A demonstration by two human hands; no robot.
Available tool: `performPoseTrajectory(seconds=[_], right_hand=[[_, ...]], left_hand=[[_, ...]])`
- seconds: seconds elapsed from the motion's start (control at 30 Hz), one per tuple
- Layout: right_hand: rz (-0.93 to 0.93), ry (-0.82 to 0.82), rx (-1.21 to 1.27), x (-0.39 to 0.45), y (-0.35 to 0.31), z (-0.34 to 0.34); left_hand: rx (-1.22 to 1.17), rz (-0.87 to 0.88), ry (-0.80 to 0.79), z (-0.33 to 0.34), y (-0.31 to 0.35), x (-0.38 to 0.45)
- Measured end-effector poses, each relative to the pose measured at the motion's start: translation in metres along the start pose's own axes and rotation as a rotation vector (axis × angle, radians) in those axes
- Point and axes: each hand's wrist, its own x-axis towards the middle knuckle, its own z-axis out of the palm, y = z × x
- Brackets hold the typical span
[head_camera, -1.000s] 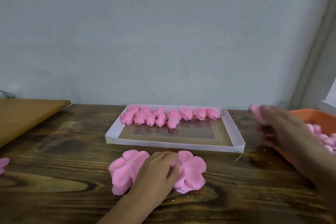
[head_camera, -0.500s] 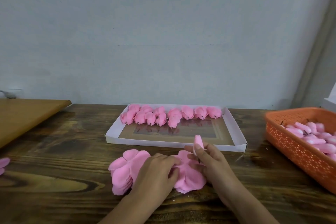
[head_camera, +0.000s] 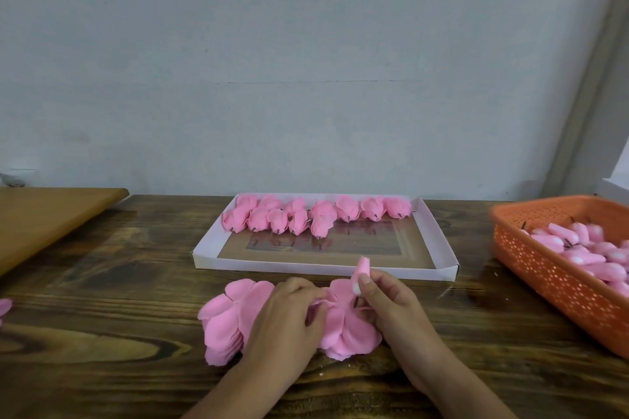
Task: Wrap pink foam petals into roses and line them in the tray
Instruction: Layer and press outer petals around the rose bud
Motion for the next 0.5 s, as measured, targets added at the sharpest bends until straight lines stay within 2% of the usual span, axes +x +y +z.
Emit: performPoseTrajectory(seconds=[0.23, 0.4, 0.5], right_hand=[[-0.006, -0.02, -0.028, -0.0002, 0.0002, -0.0004], [0.006, -0.051, -0.029, -0.0031, -0.0024, 0.0021], [0.007, -0.046, -0.02, -0.0031, -0.0034, 0.0027]], left_hand=[[-0.031, -0.01, 0.146, 0.0001, -0.0012, -0.001], [-0.16, 0.005, 0.106, -0.0009, 0.0033, -0.0005], [-0.273, -0.056, 0.033, 0.0012, 0.0074, -0.002]])
